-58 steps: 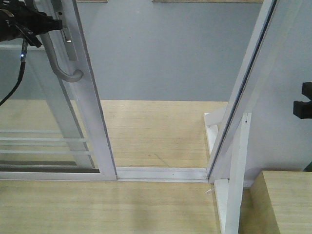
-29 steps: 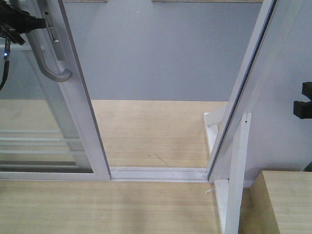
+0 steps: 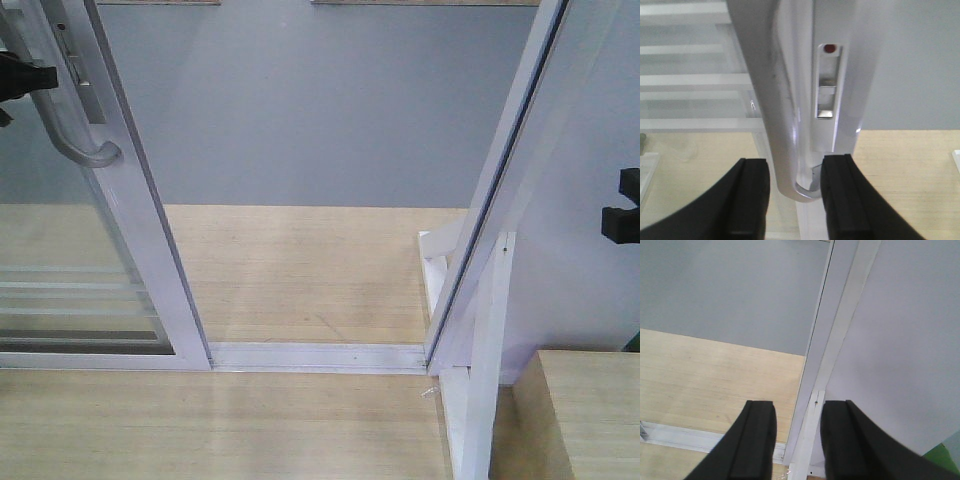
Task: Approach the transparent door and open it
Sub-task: 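Slide the door further open with the left gripper, away from the frame, then release the handle and withdraw the left gripper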
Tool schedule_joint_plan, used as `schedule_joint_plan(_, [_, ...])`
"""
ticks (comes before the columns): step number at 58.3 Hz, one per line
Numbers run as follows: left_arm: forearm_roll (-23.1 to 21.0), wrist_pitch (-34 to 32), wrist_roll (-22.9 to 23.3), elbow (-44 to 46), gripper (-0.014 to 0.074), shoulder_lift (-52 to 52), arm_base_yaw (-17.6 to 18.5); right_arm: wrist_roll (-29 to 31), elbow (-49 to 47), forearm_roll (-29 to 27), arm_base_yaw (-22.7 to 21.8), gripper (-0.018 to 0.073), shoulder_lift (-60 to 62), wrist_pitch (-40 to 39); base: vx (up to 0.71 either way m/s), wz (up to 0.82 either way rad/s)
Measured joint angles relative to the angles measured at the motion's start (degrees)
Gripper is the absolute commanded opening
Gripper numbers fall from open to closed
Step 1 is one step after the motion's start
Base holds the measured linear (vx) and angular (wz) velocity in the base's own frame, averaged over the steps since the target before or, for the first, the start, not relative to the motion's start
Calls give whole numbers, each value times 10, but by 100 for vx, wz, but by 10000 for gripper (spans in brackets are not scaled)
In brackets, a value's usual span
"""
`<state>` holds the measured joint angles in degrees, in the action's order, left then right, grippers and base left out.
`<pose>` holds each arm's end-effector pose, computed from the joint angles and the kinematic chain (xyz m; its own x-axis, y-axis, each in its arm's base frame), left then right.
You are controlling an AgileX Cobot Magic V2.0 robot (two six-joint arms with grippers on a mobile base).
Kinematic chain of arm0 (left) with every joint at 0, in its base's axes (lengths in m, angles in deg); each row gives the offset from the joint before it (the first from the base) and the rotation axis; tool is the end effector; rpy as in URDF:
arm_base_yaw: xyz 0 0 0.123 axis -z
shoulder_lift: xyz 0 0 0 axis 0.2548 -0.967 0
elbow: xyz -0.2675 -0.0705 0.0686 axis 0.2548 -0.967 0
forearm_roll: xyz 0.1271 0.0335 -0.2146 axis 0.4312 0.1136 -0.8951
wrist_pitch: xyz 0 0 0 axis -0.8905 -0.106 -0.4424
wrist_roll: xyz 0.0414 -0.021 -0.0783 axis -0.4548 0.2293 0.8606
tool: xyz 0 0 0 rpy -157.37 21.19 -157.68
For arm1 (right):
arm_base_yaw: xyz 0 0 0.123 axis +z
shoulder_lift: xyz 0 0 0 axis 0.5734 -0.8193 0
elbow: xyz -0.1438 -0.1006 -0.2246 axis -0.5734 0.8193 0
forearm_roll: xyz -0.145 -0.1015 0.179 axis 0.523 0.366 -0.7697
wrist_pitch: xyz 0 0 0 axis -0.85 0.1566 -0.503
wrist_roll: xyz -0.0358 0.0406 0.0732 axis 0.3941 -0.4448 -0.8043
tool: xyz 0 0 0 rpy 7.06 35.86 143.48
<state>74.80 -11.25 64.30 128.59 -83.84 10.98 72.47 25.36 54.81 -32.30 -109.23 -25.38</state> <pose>0.3631 0.0221 0.3036 -0.4598 0.0160 -0.8879 -0.0261 0.9992 0.0315 0.1776 0.0066 0.3202 -0.4614 -0.1534 -0.8738 -0.0915 0.9879 -0.1252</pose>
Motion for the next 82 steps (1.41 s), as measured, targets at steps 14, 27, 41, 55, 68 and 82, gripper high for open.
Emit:
schedule_joint_plan(14, [0,-4,1,-102,381,128,1,0,0,0,0,323,0,0,0,0])
schedule_joint_plan(27, [-11,-4,1,-191,381,258,1,0,0,0,0,323,0,7,0,0])
schedule_joint_plan(41, [-59,-4,3,-293,381,402,1,0,0,0,0,323,0,13,0,0])
schedule_joint_plan(55, [-62,26,3,-354,381,540,1,0,0,0,0,323,0,13,0,0])
schedule_joint_plan(68, [-62,57,3,-358,381,597,1,0,0,0,0,323,0,13,0,0])
schedule_joint_plan(82, [-38,57,8,-365,281,602,1,0,0,0,0,323,0,13,0,0])
